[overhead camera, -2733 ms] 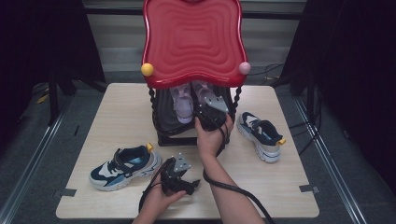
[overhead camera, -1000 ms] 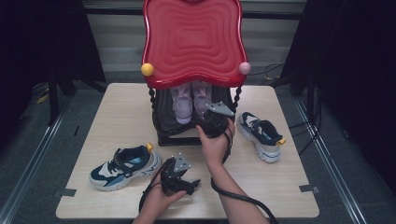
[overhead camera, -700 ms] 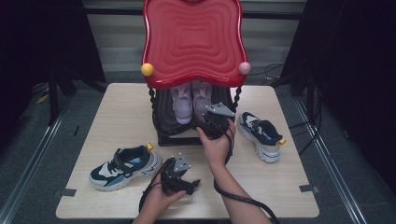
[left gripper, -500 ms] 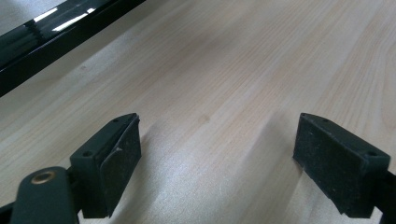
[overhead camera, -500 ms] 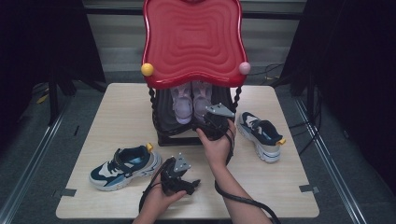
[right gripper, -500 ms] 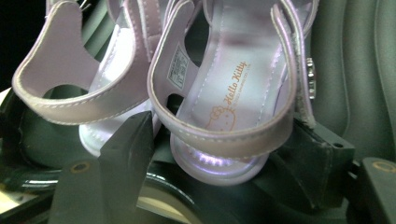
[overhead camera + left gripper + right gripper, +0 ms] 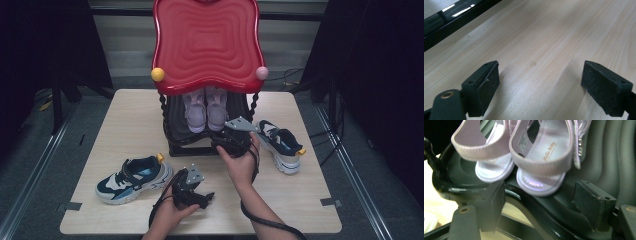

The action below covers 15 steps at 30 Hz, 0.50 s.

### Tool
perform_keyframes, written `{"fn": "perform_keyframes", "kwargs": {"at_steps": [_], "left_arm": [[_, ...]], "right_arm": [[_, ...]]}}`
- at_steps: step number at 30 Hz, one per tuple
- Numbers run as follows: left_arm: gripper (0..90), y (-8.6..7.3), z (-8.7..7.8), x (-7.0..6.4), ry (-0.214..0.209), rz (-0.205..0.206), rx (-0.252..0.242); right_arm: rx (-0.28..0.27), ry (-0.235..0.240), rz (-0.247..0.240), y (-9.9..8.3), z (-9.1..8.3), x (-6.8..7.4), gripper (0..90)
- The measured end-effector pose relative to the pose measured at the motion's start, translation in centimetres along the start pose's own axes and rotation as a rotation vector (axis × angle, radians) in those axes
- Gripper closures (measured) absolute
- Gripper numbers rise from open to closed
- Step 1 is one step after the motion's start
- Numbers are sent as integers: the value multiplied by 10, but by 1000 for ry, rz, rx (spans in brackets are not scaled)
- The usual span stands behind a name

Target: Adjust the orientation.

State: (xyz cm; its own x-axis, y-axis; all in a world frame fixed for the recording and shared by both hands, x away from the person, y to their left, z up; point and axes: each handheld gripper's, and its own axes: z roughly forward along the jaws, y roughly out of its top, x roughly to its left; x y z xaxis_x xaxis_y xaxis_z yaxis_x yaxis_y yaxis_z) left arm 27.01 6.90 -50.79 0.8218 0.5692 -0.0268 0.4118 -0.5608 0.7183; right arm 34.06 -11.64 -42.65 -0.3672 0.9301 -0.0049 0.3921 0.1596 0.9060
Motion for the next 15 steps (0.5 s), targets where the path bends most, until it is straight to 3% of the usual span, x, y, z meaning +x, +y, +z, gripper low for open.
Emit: {"fn": "perform_keyframes", "kwargs": {"at_steps": [2,8,15], "left_arm": [[144,0,0,0,0,0,0],[144,0,0,0,0,0,0],[144,0,0,0,0,1,1]], "right_arm": [[4,6,-9,-2,-3,-2,253],[2,74,23,-8,-15,-7,245],[6,115,-26,-11,-27,-4,240]]}}
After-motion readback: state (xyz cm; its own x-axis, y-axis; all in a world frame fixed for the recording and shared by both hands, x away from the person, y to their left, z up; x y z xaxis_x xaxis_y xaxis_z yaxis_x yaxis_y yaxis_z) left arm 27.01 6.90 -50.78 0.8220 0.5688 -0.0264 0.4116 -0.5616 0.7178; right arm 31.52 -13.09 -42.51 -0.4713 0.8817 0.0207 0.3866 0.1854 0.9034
